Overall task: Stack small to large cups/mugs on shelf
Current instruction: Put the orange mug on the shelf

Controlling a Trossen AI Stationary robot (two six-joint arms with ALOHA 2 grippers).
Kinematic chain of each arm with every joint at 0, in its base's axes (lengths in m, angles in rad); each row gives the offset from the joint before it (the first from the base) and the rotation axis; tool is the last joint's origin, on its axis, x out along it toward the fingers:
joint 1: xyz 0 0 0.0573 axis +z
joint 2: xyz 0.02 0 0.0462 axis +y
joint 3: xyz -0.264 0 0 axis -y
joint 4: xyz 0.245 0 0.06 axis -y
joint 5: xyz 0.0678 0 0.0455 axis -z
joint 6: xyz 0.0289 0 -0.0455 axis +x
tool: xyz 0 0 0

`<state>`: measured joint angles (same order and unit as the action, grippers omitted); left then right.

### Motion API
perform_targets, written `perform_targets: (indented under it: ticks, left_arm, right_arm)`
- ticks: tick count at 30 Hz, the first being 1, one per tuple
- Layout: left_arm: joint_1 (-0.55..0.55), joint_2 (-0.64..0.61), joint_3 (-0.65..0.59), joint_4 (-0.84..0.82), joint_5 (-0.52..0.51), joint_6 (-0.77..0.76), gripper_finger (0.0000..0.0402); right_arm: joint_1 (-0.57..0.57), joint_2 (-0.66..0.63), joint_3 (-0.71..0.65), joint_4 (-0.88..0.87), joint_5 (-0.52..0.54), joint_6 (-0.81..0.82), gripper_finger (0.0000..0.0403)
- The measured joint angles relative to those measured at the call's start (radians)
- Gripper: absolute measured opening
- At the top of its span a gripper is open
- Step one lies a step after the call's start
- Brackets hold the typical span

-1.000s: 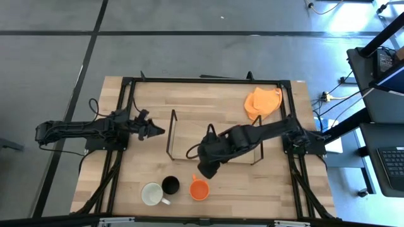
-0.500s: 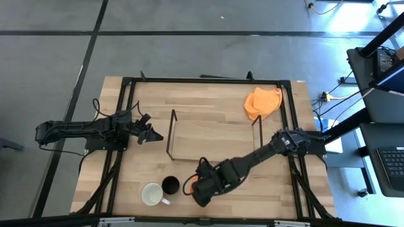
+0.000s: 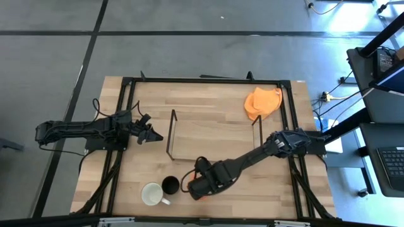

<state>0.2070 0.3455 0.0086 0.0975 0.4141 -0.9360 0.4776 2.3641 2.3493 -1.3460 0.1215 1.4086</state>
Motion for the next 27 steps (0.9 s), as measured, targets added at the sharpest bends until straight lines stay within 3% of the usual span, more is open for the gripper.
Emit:
perform_targets:
  ticks: [27]
  left_arm:
    - [0.0, 0.0, 0.0, 0.0, -0.005, 0.005, 0.0085]
  right_arm:
    - [-0.012, 0.069, 0.0, 0.014, -0.072, -0.005, 0.0161]
